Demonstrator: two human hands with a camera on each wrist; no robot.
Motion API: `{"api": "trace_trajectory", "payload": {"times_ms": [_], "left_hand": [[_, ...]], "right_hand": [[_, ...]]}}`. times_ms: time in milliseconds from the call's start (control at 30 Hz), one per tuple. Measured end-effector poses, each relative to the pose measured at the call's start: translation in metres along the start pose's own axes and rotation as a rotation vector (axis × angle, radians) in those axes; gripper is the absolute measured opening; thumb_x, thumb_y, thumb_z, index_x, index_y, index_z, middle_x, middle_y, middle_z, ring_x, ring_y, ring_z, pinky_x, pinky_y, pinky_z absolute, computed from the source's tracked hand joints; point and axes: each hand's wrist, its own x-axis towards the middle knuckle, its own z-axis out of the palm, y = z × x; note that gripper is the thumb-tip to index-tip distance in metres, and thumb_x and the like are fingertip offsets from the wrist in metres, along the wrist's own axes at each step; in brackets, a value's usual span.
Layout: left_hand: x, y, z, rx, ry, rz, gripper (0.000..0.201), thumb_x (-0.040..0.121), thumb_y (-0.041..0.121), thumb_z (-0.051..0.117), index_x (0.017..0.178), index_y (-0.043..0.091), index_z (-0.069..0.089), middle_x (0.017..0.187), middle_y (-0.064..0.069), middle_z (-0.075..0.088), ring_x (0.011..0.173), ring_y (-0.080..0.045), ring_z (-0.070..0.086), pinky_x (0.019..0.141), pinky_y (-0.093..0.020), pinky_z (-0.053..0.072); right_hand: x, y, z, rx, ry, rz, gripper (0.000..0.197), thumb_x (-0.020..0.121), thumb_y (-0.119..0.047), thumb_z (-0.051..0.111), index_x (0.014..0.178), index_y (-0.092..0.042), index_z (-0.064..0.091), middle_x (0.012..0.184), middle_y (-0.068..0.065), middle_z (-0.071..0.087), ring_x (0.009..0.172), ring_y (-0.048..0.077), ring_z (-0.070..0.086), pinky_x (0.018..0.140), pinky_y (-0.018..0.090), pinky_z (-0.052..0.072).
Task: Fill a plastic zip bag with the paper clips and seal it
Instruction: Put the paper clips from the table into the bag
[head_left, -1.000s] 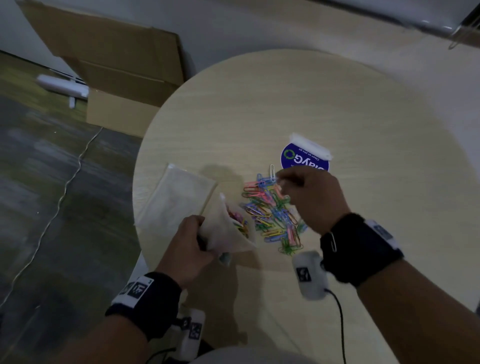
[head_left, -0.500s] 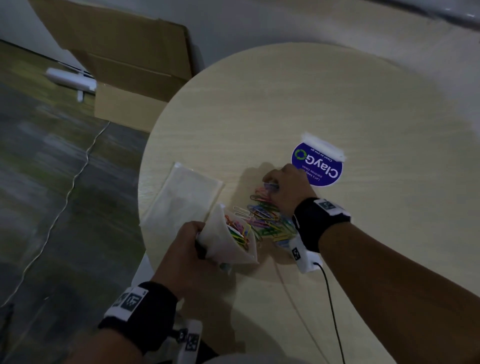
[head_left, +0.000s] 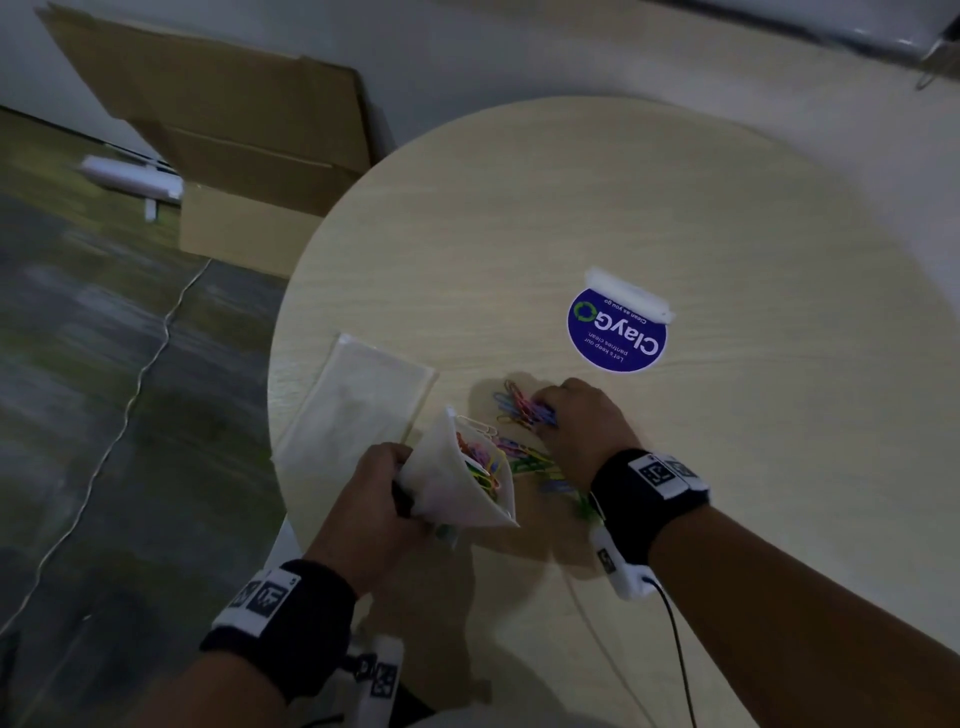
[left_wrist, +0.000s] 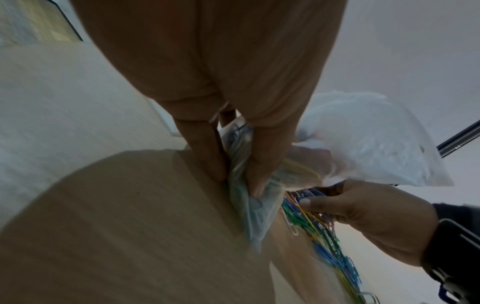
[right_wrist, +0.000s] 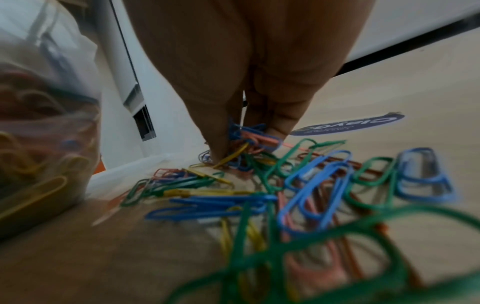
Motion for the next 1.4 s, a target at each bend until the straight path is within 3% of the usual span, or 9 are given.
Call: {"api": "trace_trajectory", "payload": {"times_ms": [67,233,467,567,767,1033,1167,1300,1400], "left_hand": [[0.000,0.002,0.002,0.025,0.001,0.030,0.058,0.056,0.023,0.078,0.102,0.038,0.047,0.105,-0.004,0.063,0.085,-0.006,0.065,0.072,-0.028,0.056],[0.001,0.005,0.004,0.063,-0.006,0.043,0.059,0.059,0.020,0.079,0.103,0.041,0.046,0.106,-0.005,0.061,0.087,-0.014,0.065,0.074,-0.041,0.058],[0.005,0.006,0.006,0.109,-0.011,0.029,0.060,0.068,0.002,0.082,0.111,0.027,0.048,0.107,-0.003,0.058,0.088,-0.013,0.062,0.070,-0.027,0.051],[0.008,0.007,0.009,0.106,-0.007,0.013,0.062,0.067,0.007,0.083,0.110,0.031,0.046,0.108,-0.002,0.059,0.090,-0.014,0.063,0.075,-0.034,0.055],[0.014,0.012,0.018,0.095,0.020,0.034,0.056,0.068,0.005,0.083,0.109,0.024,0.048,0.108,-0.005,0.058,0.091,-0.020,0.063,0.076,-0.031,0.052],[0.016,0.010,0.025,0.003,0.033,0.020,0.053,0.056,0.037,0.076,0.099,0.044,0.047,0.103,-0.009,0.063,0.088,-0.025,0.067,0.078,-0.053,0.056],[0.017,0.007,0.024,-0.001,0.048,0.029,0.051,0.062,0.026,0.082,0.096,0.044,0.049,0.105,-0.010,0.061,0.090,-0.030,0.066,0.077,-0.058,0.056],[0.015,0.012,0.023,-0.002,0.058,0.024,0.053,0.058,0.025,0.082,0.098,0.038,0.049,0.104,-0.009,0.062,0.087,-0.024,0.066,0.078,-0.051,0.056],[0.015,0.012,0.022,0.014,0.043,0.011,0.057,0.059,0.017,0.083,0.098,0.037,0.048,0.105,-0.009,0.063,0.088,-0.022,0.066,0.077,-0.042,0.056]], "right_hand": [[-0.001,0.002,-0.002,0.044,0.007,0.032,0.029,0.089,-0.024,0.058,0.117,-0.016,0.062,0.107,0.011,0.058,0.099,0.030,0.055,0.084,0.036,0.044],[-0.008,0.009,-0.010,0.051,-0.003,0.049,0.026,0.091,-0.028,0.056,0.114,-0.024,0.067,0.103,0.009,0.062,0.096,0.029,0.057,0.078,0.032,0.042],[-0.029,0.016,-0.034,0.197,0.039,0.069,0.024,0.091,-0.024,0.059,0.112,-0.020,0.070,0.114,0.003,0.070,0.103,0.022,0.060,0.086,0.030,0.045],[-0.044,0.015,-0.054,0.305,0.107,0.056,0.024,0.087,-0.025,0.065,0.109,-0.022,0.072,0.105,-0.002,0.074,0.099,0.014,0.064,0.080,0.021,0.040],[-0.073,-0.015,-0.086,0.406,0.102,-0.077,0.019,0.083,-0.027,0.069,0.101,-0.030,0.074,0.079,-0.020,0.068,0.077,-0.010,0.060,0.067,0.007,0.040],[-0.056,-0.052,-0.057,0.043,0.038,-0.229,0.018,0.085,-0.030,0.059,0.091,-0.016,0.069,0.092,0.010,0.068,0.091,0.033,0.060,0.071,0.037,0.041],[-0.064,-0.054,-0.062,0.193,0.096,-0.256,0.024,0.080,-0.027,0.060,0.098,-0.015,0.069,0.098,0.009,0.073,0.092,0.031,0.065,0.078,0.040,0.051],[-0.069,-0.044,-0.070,0.322,0.240,-0.138,0.023,0.078,-0.020,0.064,0.099,-0.024,0.073,0.095,-0.005,0.074,0.085,0.012,0.068,0.079,0.026,0.049],[-0.066,-0.037,-0.060,0.291,0.210,-0.075,0.021,0.076,-0.025,0.070,0.097,-0.026,0.069,0.094,-0.002,0.066,0.082,0.017,0.064,0.077,0.031,0.049]]}}
